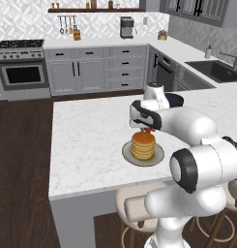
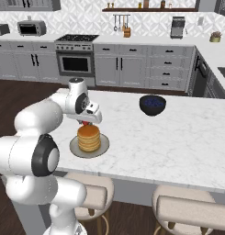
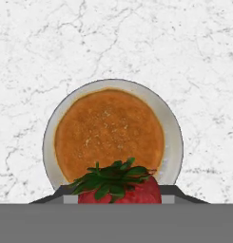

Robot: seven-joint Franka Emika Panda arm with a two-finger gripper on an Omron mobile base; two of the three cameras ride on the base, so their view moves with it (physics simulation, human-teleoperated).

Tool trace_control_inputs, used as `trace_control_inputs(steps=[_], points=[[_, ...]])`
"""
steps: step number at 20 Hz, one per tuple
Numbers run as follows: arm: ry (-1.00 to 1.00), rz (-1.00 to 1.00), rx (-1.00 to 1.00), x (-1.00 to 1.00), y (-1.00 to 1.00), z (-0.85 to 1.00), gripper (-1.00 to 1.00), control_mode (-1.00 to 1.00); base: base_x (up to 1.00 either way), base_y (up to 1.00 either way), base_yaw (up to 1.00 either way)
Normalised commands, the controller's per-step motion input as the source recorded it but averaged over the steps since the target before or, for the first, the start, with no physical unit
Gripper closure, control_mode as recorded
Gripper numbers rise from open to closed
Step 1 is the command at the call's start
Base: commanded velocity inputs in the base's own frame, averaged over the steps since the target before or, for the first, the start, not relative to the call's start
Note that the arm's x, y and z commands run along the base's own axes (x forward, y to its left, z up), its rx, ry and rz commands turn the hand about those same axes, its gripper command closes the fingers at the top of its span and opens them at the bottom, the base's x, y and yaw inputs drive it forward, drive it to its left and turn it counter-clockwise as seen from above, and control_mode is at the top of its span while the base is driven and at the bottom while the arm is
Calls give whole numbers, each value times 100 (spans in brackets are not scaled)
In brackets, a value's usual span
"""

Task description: Take the strawberry from the fridge and place it on top of the pancake, located on the dining counter.

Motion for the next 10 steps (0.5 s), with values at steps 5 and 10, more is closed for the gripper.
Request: trace_control_inputs(steps=[5,10], points=[[10,0,0,8,0,-41,100,-100,0,0,0],[10,-1,-1,0,0,-38,100,-100,0,0,0]])
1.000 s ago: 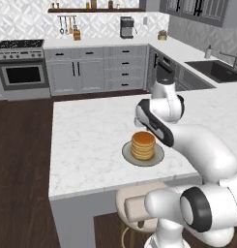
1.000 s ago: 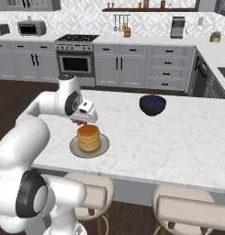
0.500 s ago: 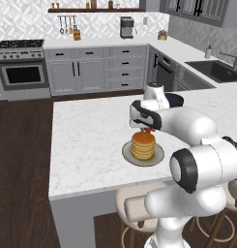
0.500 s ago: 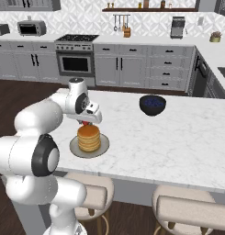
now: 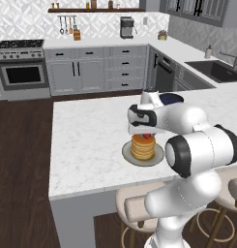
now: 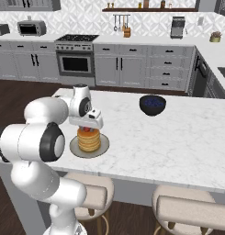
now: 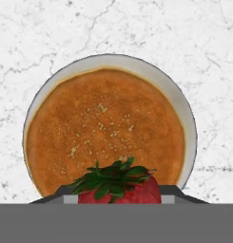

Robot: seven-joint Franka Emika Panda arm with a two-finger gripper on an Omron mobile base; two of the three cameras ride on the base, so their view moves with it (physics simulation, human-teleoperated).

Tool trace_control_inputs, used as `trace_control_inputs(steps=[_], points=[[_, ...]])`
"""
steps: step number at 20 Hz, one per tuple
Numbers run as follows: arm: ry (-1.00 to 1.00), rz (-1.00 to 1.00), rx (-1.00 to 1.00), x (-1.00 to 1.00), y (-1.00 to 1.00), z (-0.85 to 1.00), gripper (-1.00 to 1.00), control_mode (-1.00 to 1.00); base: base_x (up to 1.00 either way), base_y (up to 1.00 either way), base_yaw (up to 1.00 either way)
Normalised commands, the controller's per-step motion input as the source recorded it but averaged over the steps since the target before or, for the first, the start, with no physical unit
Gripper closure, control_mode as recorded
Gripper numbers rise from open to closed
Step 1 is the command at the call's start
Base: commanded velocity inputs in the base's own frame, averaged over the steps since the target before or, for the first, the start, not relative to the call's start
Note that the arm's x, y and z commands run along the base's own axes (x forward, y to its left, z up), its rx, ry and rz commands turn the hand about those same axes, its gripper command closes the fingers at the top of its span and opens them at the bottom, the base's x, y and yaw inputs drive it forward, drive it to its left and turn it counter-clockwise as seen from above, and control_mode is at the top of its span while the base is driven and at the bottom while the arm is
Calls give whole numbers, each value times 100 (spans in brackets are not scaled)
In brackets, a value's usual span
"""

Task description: Take the strawberry from the fridge and place it on top of the pancake, located on the dining counter.

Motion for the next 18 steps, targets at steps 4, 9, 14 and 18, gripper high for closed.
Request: trace_control_inputs(steps=[4,9,14,18], points=[[4,0,-1,0,0,-16,100,-100,0,0,0],[6,0,0,0,0,-20,100,-100,0,0,0],[6,0,0,0,4,-22,-100,-100,0,0,0],[0,0,0,0,0,-2,-100,-100,0,0,0]])
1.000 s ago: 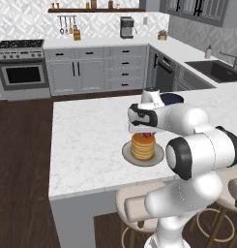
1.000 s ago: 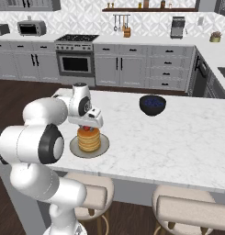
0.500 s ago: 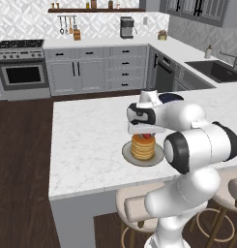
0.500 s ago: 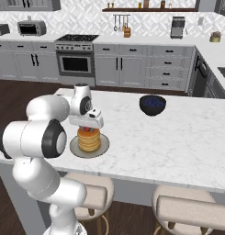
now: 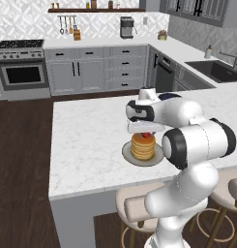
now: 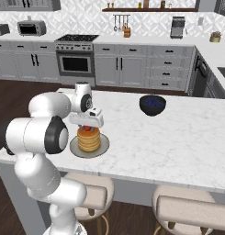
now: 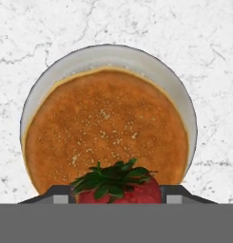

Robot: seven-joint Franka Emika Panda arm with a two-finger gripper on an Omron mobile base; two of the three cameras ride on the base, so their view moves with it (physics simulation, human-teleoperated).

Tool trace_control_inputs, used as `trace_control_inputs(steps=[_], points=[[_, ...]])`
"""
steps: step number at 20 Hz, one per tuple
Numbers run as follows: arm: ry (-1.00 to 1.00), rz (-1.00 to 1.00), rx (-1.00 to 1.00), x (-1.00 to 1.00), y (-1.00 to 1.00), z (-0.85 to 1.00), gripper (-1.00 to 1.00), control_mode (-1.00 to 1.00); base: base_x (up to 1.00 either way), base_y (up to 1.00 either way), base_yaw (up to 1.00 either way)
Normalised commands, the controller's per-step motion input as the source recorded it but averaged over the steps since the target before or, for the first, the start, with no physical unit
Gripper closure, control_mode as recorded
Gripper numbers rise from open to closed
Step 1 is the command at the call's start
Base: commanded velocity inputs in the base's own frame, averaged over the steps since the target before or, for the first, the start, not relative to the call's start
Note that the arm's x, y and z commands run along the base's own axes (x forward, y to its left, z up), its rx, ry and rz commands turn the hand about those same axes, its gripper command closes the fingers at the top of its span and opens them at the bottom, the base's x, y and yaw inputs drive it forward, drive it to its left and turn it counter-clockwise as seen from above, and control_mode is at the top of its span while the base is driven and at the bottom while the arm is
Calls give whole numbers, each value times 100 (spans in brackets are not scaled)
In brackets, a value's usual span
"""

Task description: Take the strawberry from the fridge and place it on top of the pancake, located on the dining counter.

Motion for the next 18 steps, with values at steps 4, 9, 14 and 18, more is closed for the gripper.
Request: trace_control_inputs(steps=[4,9,14,18], points=[[-3,0,0,0,0,0,-100,-100,0,0,0],[-8,0,0,-3,0,12,-100,-100,0,0,0],[-14,0,0,-31,0,43,-100,-100,0,0,0],[-13,0,0,-69,0,61,-100,-100,0,0,0]])
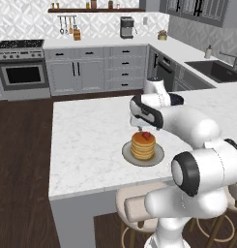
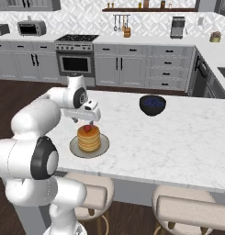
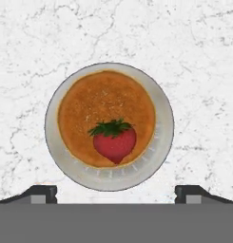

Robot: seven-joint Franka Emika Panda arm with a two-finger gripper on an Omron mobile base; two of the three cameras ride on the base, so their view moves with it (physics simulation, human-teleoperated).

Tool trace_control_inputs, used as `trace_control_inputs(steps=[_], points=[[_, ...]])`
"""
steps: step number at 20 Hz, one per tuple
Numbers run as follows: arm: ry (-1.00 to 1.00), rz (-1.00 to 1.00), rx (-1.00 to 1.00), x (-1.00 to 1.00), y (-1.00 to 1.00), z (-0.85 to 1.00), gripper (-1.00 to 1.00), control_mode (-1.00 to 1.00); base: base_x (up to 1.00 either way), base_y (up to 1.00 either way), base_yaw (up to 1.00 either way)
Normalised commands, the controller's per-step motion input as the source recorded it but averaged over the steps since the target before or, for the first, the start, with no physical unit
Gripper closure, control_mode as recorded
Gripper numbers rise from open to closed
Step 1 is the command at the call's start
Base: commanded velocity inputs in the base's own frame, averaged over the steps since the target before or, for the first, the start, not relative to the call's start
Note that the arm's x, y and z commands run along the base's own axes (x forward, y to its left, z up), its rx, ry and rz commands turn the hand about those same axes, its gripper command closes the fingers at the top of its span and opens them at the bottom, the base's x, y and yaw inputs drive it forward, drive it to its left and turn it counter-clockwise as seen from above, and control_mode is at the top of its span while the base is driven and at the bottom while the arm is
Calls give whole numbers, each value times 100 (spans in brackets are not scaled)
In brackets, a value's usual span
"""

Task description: Take the strawberry from the fridge and place it on top of the pancake, located on the dining counter.

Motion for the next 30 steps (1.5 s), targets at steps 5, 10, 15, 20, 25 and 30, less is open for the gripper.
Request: trace_control_inputs(steps=[5,10,15,20,25,30], points=[[-11,-1,1,-97,0,72,-100,-100,0,0,0],[-4,-5,7,-87,-12,70,-100,-100,0,0,0],[5,-37,14,-15,-93,3,-100,-100,0,0,0],[-5,-28,27,-44,-97,0,-100,-100,0,0,0],[-11,-3,39,-59,-78,-6,-100,-100,0,0,0],[-2,0,39,-7,-64,-18,-100,-100,0,0,0]])
